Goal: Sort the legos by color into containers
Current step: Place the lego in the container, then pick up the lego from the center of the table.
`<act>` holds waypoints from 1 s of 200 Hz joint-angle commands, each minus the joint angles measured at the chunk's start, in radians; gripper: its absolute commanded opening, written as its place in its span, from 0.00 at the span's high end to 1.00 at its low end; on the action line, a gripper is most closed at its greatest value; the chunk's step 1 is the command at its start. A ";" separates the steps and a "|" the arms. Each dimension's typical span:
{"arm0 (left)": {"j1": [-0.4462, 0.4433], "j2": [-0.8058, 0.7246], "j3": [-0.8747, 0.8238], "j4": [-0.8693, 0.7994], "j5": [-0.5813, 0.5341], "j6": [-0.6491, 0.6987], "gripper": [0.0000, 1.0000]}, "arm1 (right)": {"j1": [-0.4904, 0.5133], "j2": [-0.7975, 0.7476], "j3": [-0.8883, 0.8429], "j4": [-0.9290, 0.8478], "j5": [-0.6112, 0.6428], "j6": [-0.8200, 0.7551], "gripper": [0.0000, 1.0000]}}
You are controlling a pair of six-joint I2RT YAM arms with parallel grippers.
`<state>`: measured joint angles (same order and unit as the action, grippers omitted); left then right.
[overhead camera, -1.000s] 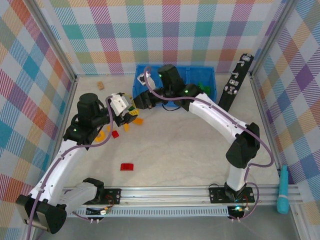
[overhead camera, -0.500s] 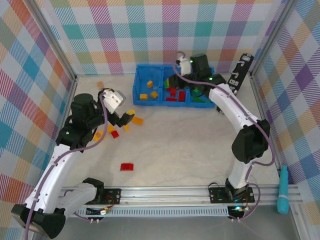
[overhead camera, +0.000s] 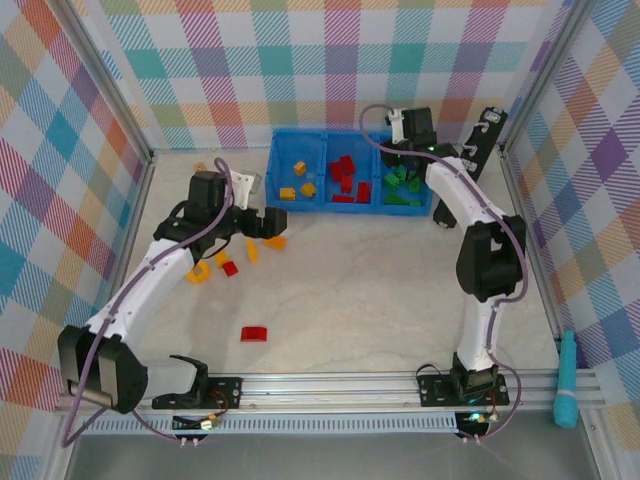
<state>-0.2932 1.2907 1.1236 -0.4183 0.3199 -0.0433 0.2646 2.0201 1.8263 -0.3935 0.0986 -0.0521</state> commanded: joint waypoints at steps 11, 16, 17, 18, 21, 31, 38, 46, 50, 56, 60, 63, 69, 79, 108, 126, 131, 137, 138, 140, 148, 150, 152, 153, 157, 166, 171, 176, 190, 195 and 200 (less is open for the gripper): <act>-0.003 0.048 0.089 -0.112 -0.189 -0.209 0.00 | -0.014 0.079 0.049 0.029 0.022 -0.034 0.72; -0.007 0.055 0.092 -0.122 -0.195 -0.228 0.01 | -0.016 0.087 0.051 0.035 0.020 -0.033 0.71; -0.007 0.057 0.092 -0.122 -0.197 -0.232 0.01 | -0.017 0.089 0.051 0.036 0.020 -0.033 0.71; -0.008 0.059 0.092 -0.124 -0.198 -0.236 0.01 | -0.018 0.090 0.051 0.036 0.020 -0.032 0.71; -0.010 0.064 0.090 -0.125 -0.204 -0.250 0.02 | -0.018 0.096 0.052 0.036 0.020 -0.032 0.71; -0.019 0.076 0.084 -0.126 -0.226 -0.293 0.03 | -0.022 0.109 0.057 0.039 0.024 -0.031 0.70; -0.025 0.087 0.084 -0.135 -0.254 -0.323 0.05 | -0.026 0.118 0.060 0.038 0.027 -0.030 0.69; -0.032 0.106 0.092 -0.153 -0.285 -0.352 0.07 | -0.030 0.125 0.063 0.039 0.030 -0.029 0.68; -0.035 0.116 0.097 -0.163 -0.295 -0.366 0.08 | -0.033 0.128 0.064 0.039 0.031 -0.028 0.67; -0.040 0.137 0.103 -0.176 -0.305 -0.391 0.09 | -0.036 0.130 0.064 0.041 0.032 -0.028 0.67; -0.044 0.150 0.103 -0.181 -0.308 -0.409 0.10 | -0.038 0.132 0.062 0.041 0.033 -0.028 0.67; -0.046 0.159 0.104 -0.183 -0.310 -0.425 0.10 | -0.039 0.133 0.062 0.041 0.034 -0.028 0.67; -0.052 0.177 0.099 -0.181 -0.310 -0.459 0.11 | -0.043 0.133 0.062 0.041 0.036 -0.028 0.67; -0.067 0.208 0.088 -0.169 -0.308 -0.510 0.13 | -0.047 0.136 0.060 0.041 0.042 -0.031 0.65; -0.116 0.311 0.102 -0.150 -0.336 -0.616 0.15 | -0.056 0.134 0.056 0.040 0.047 -0.037 0.50; -0.143 0.378 0.135 -0.145 -0.353 -0.660 0.17 | -0.057 0.125 0.042 0.051 0.048 -0.037 0.49; -0.147 0.394 0.143 -0.145 -0.355 -0.673 0.18 | -0.058 0.117 0.033 0.059 0.044 -0.037 0.49; -0.149 0.412 0.151 -0.143 -0.359 -0.692 0.19 | -0.058 0.108 0.021 0.072 0.040 -0.037 0.49; -0.149 0.415 0.151 -0.143 -0.359 -0.695 0.20 | -0.058 0.106 0.019 0.073 0.039 -0.037 0.49; -0.150 0.420 0.155 -0.142 -0.359 -0.701 0.20 | -0.058 0.103 0.014 0.076 0.038 -0.037 0.49; -0.151 0.442 0.161 -0.141 -0.365 -0.725 0.22 | -0.059 0.088 -0.003 0.092 0.035 -0.037 0.49; -0.153 0.446 0.163 -0.142 -0.368 -0.731 0.23 | -0.058 0.085 -0.007 0.095 0.034 -0.037 0.49; -0.153 0.450 0.164 -0.143 -0.371 -0.736 0.23 | -0.059 0.082 -0.009 0.098 0.033 -0.037 0.48; -0.154 0.453 0.166 -0.143 -0.373 -0.738 0.23 | -0.058 0.081 -0.010 0.098 0.033 -0.037 0.48; -0.156 0.461 0.169 -0.146 -0.386 -0.747 0.24 | -0.059 0.075 -0.015 0.100 0.032 -0.037 0.48; -0.164 0.474 0.182 -0.168 -0.436 -0.766 0.25 | -0.059 0.063 -0.023 0.104 0.029 -0.037 0.48; -0.168 0.481 0.190 -0.183 -0.466 -0.775 0.25 | -0.059 0.054 -0.028 0.108 0.026 -0.037 0.48; -0.171 0.488 0.196 -0.198 -0.490 -0.785 0.25 | -0.059 0.048 -0.033 0.110 0.022 -0.037 0.48; -0.172 0.506 0.208 -0.222 -0.524 -0.834 0.26 | -0.059 0.023 -0.064 0.134 0.011 -0.037 0.47; -0.173 0.511 0.209 -0.221 -0.527 -0.856 0.27 | -0.059 0.014 -0.076 0.144 0.008 -0.036 0.47; -0.173 0.517 0.212 -0.221 -0.529 -0.879 0.27 | -0.059 0.006 -0.089 0.154 0.007 -0.035 0.47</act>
<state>-0.4580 1.7836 1.2972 -0.5789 -0.1181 -0.7998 0.2085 2.1227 1.7794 -0.3153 0.1322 -0.0769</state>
